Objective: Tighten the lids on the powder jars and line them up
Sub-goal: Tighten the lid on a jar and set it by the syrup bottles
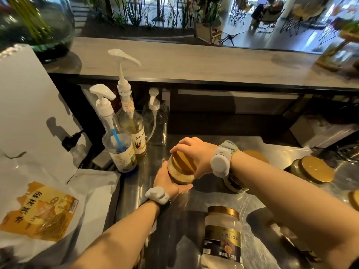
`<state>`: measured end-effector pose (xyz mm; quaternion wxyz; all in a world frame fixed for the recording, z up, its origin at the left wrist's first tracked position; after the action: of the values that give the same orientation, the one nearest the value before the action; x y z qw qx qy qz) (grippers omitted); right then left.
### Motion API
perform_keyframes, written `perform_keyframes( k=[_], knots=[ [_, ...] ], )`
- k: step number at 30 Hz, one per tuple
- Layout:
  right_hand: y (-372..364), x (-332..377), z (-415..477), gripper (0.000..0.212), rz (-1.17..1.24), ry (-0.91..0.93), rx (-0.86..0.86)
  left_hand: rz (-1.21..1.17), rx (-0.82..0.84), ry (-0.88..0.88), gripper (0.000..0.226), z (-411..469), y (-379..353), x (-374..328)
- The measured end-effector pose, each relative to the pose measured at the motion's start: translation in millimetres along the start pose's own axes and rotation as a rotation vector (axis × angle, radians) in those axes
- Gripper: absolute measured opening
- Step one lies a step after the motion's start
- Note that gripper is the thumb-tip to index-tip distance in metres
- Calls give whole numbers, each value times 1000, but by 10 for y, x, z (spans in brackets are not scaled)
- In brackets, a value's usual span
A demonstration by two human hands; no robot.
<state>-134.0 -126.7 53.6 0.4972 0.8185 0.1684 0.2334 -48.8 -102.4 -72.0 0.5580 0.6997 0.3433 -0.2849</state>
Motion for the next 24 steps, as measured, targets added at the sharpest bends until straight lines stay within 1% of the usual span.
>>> perform_keyframes(
  k=[3,6,8,10,12,16,18,20,23,24],
  knots=[
    [14,2,-72,93,23,50,30,-22,-21,-77,92,-39,92,-88],
    [44,24,-185,93,46,98,40,65,-43,-118,94,-155,164,-237],
    [77,35,-252,92,72,119,22,117,-27,-123,92,-202,176,-312],
    [118,72,-369,92,77,147,-13,132,-49,-138,91,-305,242,-436],
    [150,116,-476,91,60,179,-37,167,-66,-134,89,-383,286,-516],
    [153,217,-658,92,-19,237,-53,256,-70,-125,77,-566,324,-682],
    [148,244,-710,93,-44,250,-69,253,-88,-119,74,-644,363,-737],
    [154,269,-762,94,-47,257,-77,256,-87,-101,74,-699,393,-704],
    [178,318,-831,92,-70,276,-91,217,-94,-74,84,-705,440,-628],
    [179,335,-835,91,-85,281,-94,231,-86,-62,79,-679,428,-624]
  ],
)
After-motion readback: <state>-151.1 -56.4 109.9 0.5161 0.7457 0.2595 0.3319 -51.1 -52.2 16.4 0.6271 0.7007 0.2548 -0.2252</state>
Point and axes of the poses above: each hand's wrist, its own z-axis towards the middle knuckle, its own y-axis out of the back of the hand, x = y × z, the point moved 9 cm from there along z, towards the middle knuckle, and after that the axes turned 2 degrees about -y, right-handed, at the moved point
